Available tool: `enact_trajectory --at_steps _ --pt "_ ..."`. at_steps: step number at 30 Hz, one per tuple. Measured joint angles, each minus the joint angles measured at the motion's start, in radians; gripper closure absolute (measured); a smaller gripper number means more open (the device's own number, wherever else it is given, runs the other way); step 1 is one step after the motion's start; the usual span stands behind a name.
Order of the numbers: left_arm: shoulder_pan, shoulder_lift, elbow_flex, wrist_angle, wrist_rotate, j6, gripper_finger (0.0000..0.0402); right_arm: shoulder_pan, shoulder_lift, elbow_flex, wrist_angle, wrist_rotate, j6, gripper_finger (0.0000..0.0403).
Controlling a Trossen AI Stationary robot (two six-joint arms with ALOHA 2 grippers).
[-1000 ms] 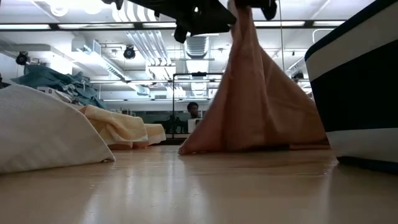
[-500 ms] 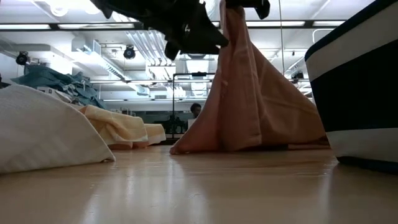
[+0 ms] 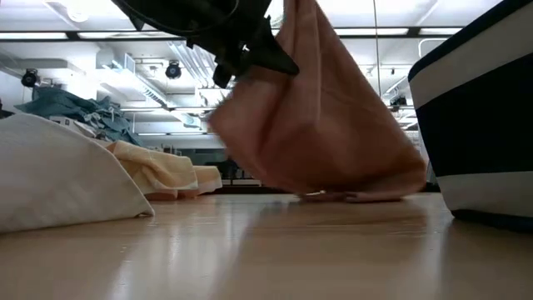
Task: Fold towel
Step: Fold the brown towel
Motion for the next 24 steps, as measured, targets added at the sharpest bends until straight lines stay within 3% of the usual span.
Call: enact_trajectory --at_steps 6,11,18,24 --pt "0.000 -0.055 0.000 -0.006 -0.182 0.055 0.0305 0.012 0.011 0.147 -0.136 -0.092 -0.010 0.0403" --pt "-0.036 -0.159 0.000 -0.064 -0.313 0.141 0.0382 0.040 -0.009 0.149 -0.331 -0.090 0.016 0.0403" --pt "-0.104 -0.330 0.002 -0.287 -0.323 0.100 0.0399 0.101 -0.018 0.075 -0.550 0.122 0.089 0.0403" --pt "-0.156 -0.421 0.002 -0.422 -0.417 0.025 0.0401 0.135 -0.018 -0.014 -0.586 0.182 0.101 0.0403"
